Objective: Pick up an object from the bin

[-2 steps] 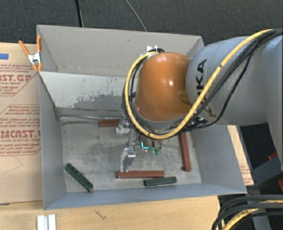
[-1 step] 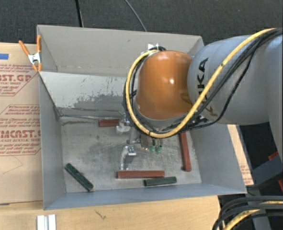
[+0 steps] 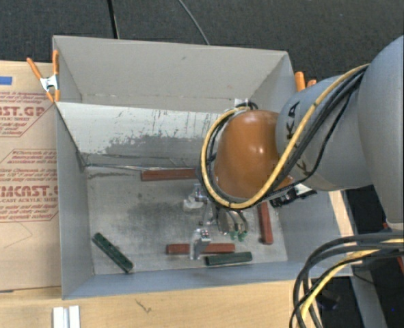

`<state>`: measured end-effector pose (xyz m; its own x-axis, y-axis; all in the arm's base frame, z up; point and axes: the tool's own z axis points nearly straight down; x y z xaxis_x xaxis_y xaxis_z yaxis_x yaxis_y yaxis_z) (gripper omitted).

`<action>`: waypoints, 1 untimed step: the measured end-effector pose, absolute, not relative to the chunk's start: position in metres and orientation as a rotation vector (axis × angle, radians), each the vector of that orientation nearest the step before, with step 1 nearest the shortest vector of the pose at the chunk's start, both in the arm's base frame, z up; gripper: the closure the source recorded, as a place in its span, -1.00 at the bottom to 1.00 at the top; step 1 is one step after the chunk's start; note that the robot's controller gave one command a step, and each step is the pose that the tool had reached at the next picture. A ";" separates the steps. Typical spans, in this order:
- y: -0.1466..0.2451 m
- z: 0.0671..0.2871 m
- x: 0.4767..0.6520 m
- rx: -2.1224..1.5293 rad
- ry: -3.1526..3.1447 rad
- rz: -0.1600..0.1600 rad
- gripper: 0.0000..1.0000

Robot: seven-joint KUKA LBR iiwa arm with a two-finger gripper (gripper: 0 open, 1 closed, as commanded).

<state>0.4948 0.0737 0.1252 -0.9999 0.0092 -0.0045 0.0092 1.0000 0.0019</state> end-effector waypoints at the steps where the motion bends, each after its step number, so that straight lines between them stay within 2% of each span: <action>1: 0.028 0.138 0.498 -0.108 3.144 0.000 -1.00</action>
Offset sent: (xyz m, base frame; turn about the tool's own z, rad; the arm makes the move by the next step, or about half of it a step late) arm -0.0080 -0.0282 -0.0169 0.0748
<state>0.4978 0.0277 0.1379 -0.9976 -0.0688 0.0042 -0.0688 0.9976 0.0004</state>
